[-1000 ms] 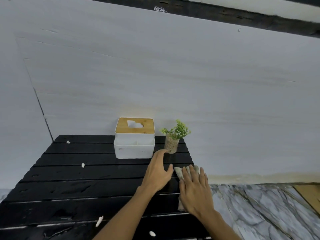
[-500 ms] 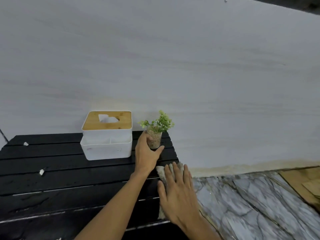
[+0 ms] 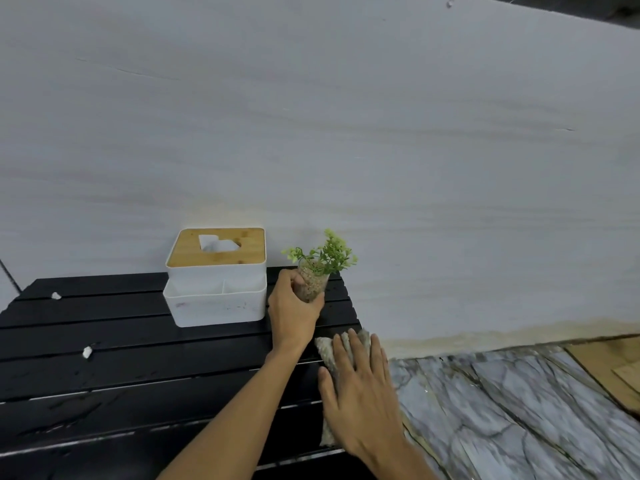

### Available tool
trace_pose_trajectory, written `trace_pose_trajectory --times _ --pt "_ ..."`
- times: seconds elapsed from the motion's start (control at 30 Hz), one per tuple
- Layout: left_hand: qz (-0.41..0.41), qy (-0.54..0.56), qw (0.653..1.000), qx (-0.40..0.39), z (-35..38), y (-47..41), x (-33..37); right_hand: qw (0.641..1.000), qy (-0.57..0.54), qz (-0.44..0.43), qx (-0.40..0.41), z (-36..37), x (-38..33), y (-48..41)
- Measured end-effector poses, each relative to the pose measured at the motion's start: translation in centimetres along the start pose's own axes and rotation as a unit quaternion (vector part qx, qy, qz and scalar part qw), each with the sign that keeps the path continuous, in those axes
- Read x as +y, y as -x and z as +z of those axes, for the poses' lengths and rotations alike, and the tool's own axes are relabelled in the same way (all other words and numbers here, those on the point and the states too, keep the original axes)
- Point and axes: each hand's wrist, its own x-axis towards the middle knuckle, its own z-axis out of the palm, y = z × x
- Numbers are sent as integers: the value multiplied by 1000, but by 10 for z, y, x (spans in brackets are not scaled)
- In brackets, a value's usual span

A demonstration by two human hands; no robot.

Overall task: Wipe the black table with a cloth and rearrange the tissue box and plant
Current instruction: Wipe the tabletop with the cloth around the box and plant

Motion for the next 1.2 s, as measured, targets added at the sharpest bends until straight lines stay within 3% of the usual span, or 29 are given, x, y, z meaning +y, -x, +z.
trace_pose_trajectory --times 0.4,0.67,0.93,1.07,1.2 --pt "39 130 990 -30 -52 26 61 1000 14 -13 5 13 3 -2" --pt "57 125 990 -39 -92 20 75 999 27 26 20 26 -6 -56" --pt "59 114 991 -30 -113 12 76 992 2 -125 -3 23 -17 -68" --pt "63 112 992 -21 -120 8 78 998 -13 -29 48 27 -4 -67" --pt "63 106 992 -23 -126 8 75 997 -26 61 31 31 -7 -107"
